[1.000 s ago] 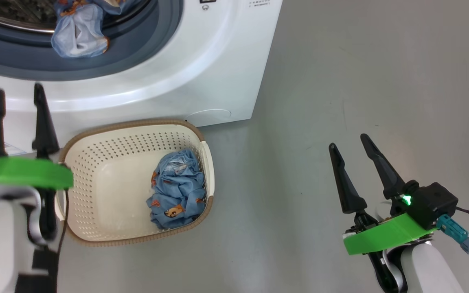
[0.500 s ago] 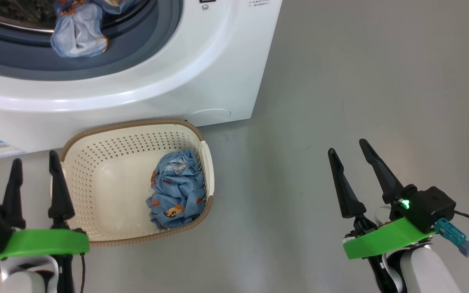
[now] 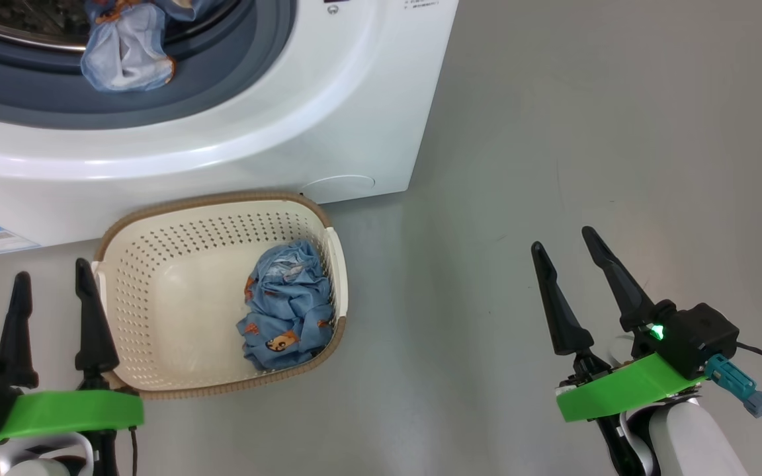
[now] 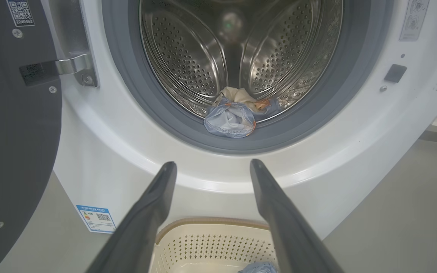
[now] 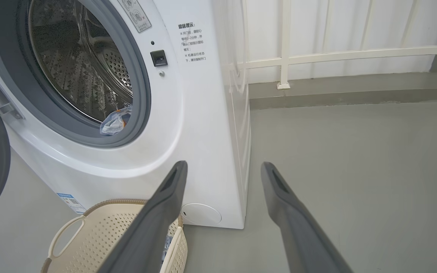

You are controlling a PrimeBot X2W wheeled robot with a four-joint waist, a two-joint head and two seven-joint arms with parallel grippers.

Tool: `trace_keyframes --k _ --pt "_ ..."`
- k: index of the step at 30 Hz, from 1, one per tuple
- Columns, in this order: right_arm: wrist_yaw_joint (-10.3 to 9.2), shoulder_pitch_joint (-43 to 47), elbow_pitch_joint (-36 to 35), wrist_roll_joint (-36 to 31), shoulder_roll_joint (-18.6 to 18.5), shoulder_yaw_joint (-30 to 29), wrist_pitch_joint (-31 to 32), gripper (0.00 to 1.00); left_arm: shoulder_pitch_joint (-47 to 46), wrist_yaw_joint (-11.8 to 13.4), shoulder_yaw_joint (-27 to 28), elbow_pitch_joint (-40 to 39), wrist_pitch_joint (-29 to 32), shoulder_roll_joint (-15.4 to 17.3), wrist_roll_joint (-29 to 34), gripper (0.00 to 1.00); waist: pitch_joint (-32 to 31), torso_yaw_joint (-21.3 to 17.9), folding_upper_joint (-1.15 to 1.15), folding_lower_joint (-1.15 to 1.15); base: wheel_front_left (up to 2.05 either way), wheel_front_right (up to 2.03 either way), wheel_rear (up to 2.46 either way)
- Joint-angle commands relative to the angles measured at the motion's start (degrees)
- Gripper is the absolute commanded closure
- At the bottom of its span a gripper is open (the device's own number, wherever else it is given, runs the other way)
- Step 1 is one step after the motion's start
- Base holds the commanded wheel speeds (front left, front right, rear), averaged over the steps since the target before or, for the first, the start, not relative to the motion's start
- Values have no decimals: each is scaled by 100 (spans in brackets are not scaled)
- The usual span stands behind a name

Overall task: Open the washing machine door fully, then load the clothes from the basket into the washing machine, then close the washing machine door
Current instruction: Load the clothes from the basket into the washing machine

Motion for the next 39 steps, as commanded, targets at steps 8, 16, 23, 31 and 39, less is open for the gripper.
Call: trace_keyframes --k 8,16,23,31,39 --pt "9 -18 -117 18 -3 146 -26 0 -3 9 139 -103 -29 57 8 0 49 -4 0 0 0 0 0" --pt "9 -28 -144 21 -10 137 -26 0 -106 -15 78 -36 -29 43 3 0 166 -10 0 0 0 0 0" --pt "9 -66 -178 11 -10 135 -26 0 -304 -70 72 33 -29 38 30 0 375 0 0 0 0 0 0" --pt "9 -168 -178 11 -3 169 -26 0 -752 -152 43 225 -29 118 123 0 605 -36 0 0 0 0 0" --pt "9 -263 -143 42 19 223 -26 0 -1617 -256 -112 682 123 454 205 0 723 -149 0 0 0 0 0"
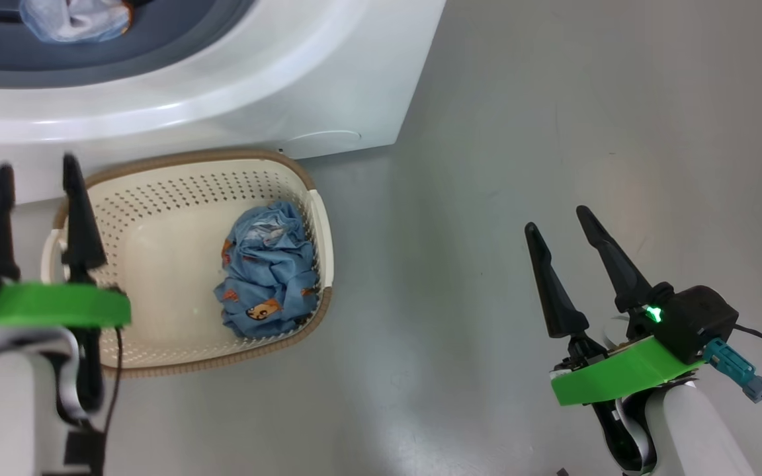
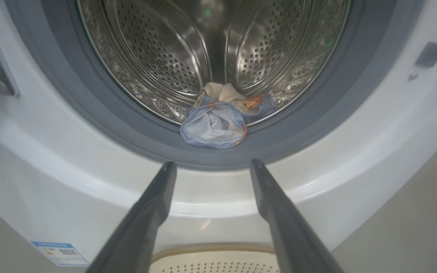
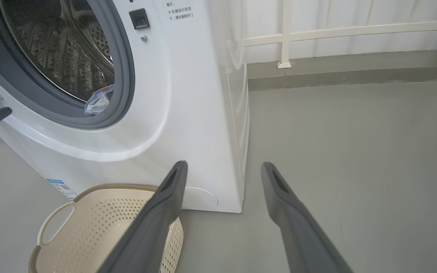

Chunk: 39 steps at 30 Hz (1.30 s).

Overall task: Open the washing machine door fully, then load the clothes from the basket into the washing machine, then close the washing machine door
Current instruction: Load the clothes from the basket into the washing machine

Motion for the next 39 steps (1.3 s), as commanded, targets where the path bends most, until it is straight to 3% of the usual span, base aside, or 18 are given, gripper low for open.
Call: trace_keyframes --k 1,14,30,39 --pt "9 -16 -115 30 22 153 -26 0 -230 -22 121 -48 46 244 84 0 30 -42 0 0 0 0 0" --pt "9 -105 -108 71 49 208 -26 0 -1798 -127 -116 806 489 822 163 0 155 -280 0 0 0 0 0" --pt "9 -197 -106 104 70 272 -26 0 -3387 -151 -416 2233 1017 1098 220 0 413 -478 0 0 0 0 0" --pt "9 -189 -119 148 75 277 -26 0 -4216 -135 -572 3276 1817 1189 202 0 544 -569 0 0 0 0 0"
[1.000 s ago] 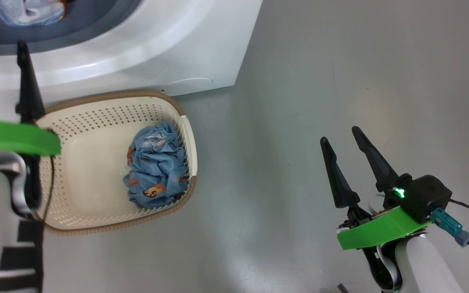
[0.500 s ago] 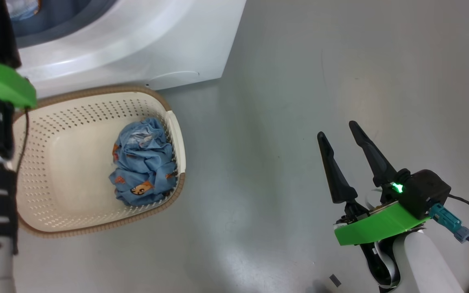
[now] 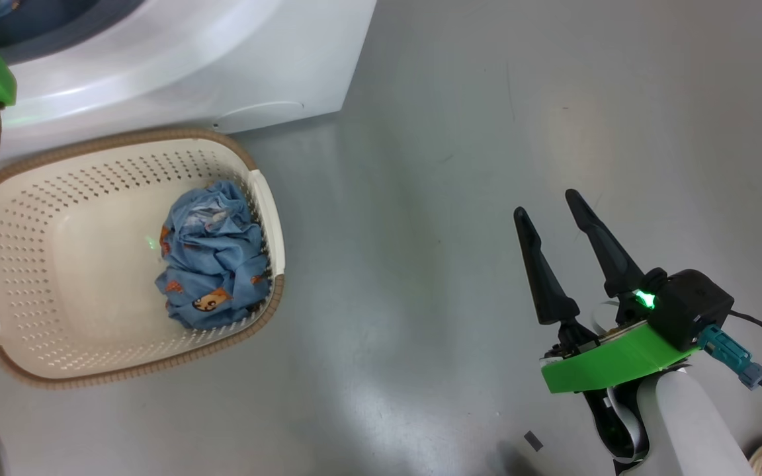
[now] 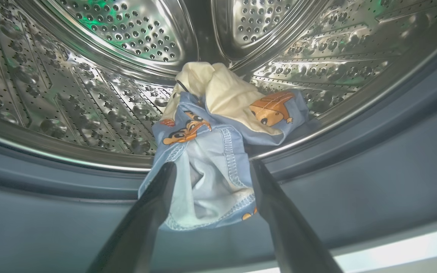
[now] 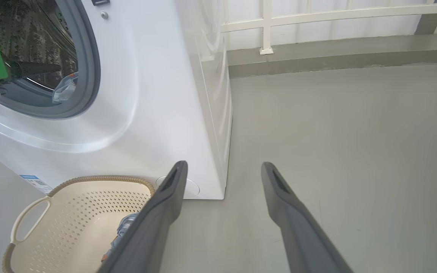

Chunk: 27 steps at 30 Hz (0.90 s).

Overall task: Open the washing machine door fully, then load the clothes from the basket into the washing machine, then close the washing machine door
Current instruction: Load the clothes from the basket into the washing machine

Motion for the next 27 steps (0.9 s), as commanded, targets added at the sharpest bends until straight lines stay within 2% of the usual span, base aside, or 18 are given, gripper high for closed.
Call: trace_keyframes --k 1,4,14,22,23,24,27 --pt "9 38 -137 70 30 147 -26 0 -204 50 39 3 95 291 41 0 37 -18 0 0 0 0 0" --pt "9 53 -153 93 30 155 -26 0 -471 123 24 420 425 273 -3 0 91 -30 0 0 0 0 0" --pt "9 90 -176 125 31 189 -26 0 -961 412 59 1210 756 222 -116 0 275 -69 0 0 0 0 0" --pt "9 123 -192 145 31 220 -26 0 -1090 605 31 1555 602 303 -95 0 336 -138 0 0 0 0 0" --pt "9 120 -196 147 31 221 -26 0 -1104 629 8 1594 565 323 -71 7 350 -148 0 0 0 0 0" --pt "9 116 -199 152 31 227 -26 0 -1117 640 25 1618 494 337 -90 40 359 -165 0 0 0 0 0" --pt "9 136 -190 145 31 216 -26 0 -1133 687 34 1639 151 381 -95 81 351 -187 0 0 0 0 0"
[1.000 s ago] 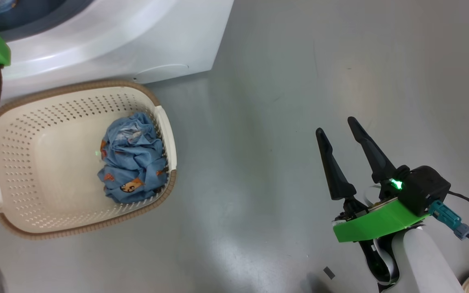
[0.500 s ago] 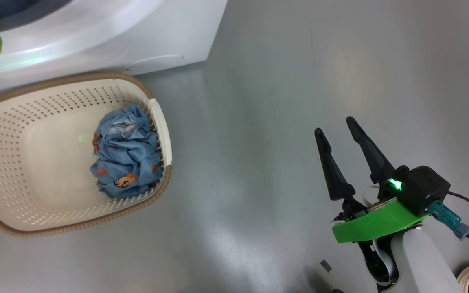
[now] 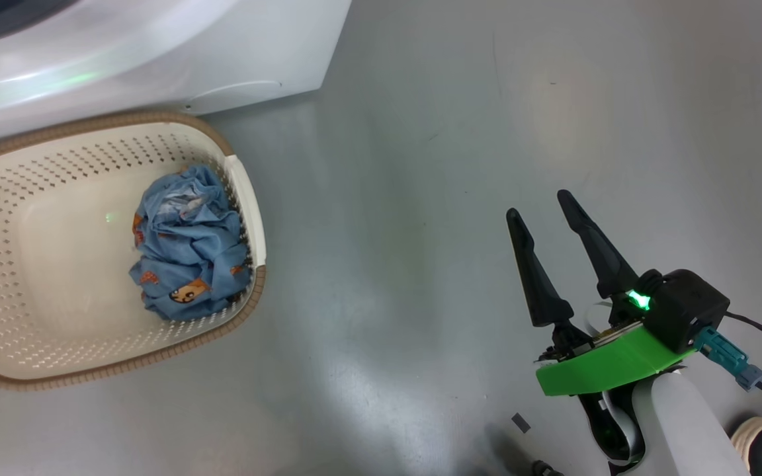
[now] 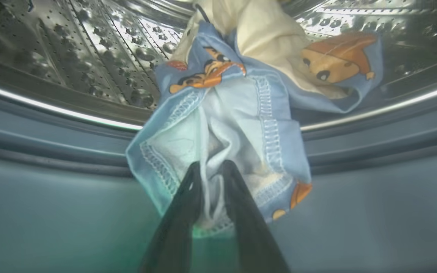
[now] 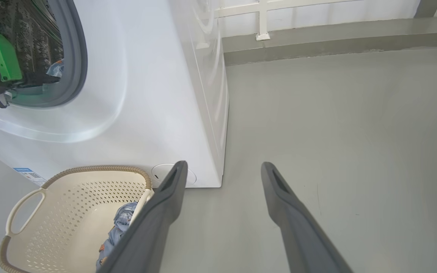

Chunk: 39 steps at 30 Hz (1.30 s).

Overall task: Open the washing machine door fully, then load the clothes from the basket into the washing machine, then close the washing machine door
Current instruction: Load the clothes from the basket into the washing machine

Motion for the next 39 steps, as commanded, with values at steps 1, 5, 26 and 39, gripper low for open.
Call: trace_keyframes --k 1,5,26,39 --pt "9 131 -126 28 18 101 -26 0 -87 25 22 -115 -107 300 -3 100 13 -3 0 0 0 0 0" --pt "9 145 -125 32 18 82 -26 0 -137 -53 5 -4 -382 283 -47 100 24 5 0 0 0 0 0" --pt "9 125 -144 115 18 141 -26 0 -1137 -402 -390 214 -1525 263 47 100 252 -29 0 0 0 0 0" --pt "9 77 -163 222 18 255 -26 0 -1849 -463 -688 499 -1044 405 185 100 763 -63 0 0 0 0 0"
